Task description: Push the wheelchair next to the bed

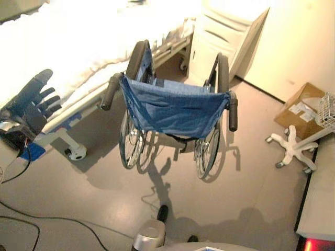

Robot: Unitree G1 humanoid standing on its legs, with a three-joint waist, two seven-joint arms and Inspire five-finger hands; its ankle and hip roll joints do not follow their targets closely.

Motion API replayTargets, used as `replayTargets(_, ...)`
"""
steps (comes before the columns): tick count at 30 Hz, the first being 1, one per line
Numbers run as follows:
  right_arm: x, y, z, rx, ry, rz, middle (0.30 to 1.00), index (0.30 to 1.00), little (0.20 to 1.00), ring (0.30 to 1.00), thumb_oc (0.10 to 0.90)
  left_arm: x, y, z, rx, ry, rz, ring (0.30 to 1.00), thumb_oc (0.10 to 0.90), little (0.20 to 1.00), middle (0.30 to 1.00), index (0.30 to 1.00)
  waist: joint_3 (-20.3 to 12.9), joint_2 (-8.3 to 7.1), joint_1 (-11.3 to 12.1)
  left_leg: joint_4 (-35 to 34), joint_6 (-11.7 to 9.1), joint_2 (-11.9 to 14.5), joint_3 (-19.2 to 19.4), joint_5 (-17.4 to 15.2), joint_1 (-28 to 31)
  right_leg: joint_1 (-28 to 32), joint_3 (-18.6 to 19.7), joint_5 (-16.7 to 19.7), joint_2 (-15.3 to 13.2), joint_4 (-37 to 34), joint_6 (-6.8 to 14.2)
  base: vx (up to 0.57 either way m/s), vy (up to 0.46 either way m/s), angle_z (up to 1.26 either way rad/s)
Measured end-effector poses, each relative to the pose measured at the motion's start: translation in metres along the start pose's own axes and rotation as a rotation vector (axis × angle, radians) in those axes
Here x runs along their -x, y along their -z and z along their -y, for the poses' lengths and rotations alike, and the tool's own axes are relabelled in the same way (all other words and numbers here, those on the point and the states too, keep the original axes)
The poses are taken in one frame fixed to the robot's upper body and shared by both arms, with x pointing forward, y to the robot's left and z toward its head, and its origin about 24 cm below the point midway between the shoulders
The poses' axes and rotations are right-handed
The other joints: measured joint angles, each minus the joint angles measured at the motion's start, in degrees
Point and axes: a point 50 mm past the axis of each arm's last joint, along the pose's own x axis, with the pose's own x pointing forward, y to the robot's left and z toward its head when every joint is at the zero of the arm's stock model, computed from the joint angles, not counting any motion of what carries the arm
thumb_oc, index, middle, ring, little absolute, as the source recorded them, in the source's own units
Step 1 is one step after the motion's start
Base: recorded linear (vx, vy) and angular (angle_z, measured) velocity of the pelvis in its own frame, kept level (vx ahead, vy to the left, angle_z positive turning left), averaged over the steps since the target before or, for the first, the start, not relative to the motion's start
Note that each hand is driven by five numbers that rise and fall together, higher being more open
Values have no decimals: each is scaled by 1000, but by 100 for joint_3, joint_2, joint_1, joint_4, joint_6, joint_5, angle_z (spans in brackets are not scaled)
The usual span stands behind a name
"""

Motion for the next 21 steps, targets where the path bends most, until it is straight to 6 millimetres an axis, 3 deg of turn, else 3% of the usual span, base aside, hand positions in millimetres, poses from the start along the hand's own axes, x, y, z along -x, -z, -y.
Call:
replayTargets(5, 0, 36, -49, 14, -160, -70, 900, 900, 900, 900, 800, 6, 38, -11, 86, -30, -66, 900, 800, 900, 900, 900, -154, 197, -78, -21, 18, 2, 8, 29, -20, -44, 27, 8, -2, 15, 11, -14, 10, -1)
replayTargets(10, 22, 113, -105, -81, -315, -198, 900, 900, 900, 900, 800, 29, 100, -29, 160, -121, -197, 900, 800, 900, 900, 900, -189, 446, -377, -56, 102, -14, 24, 94, -164, -248, 53, 9, -27, 112, 31, -35, 14, 1)
replayTargets(12, 59, 179, -137, -146, -387, -361, 900, 900, 900, 900, 800, 37, 126, -30, 190, -164, -261, 900, 800, 900, 900, 900, -186, 439, -386, -94, 117, -12, 41, 104, -164, -247, 90, 7, -12, 100, 29, -25, 9, -8)
replayTargets(15, 109, 243, -169, -190, -432, -584, 900, 900, 900, 900, 800, 43, 150, -26, 225, -185, -335, 900, 800, 900, 900, 900, -180, 442, -372, -152, 117, 5, 145, 105, -148, -267, 173, 4, 0, 72, 27, -26, 11, -13)
replayTargets(18, 144, 274, -198, -232, -437, -733, 900, 900, 900, 900, 800, 47, 172, -16, 253, -182, -408, 900, 800, 900, 900, 900, -160, 445, -521, -191, 117, 19, 176, 105, -106, -241, 192, 5, 3, 39, 29, -38, 9, -8)
replayTargets(21, 176, 292, -216, -252, -460, -825, 900, 900, 900, 900, 800, 53, 195, -4, 276, -161, -492, 900, 800, 900, 900, 900, -117, 437, -604, -195, 114, 25, 205, 102, -64, -203, 205, 8, 0, 9, 32, -40, -6, -5)
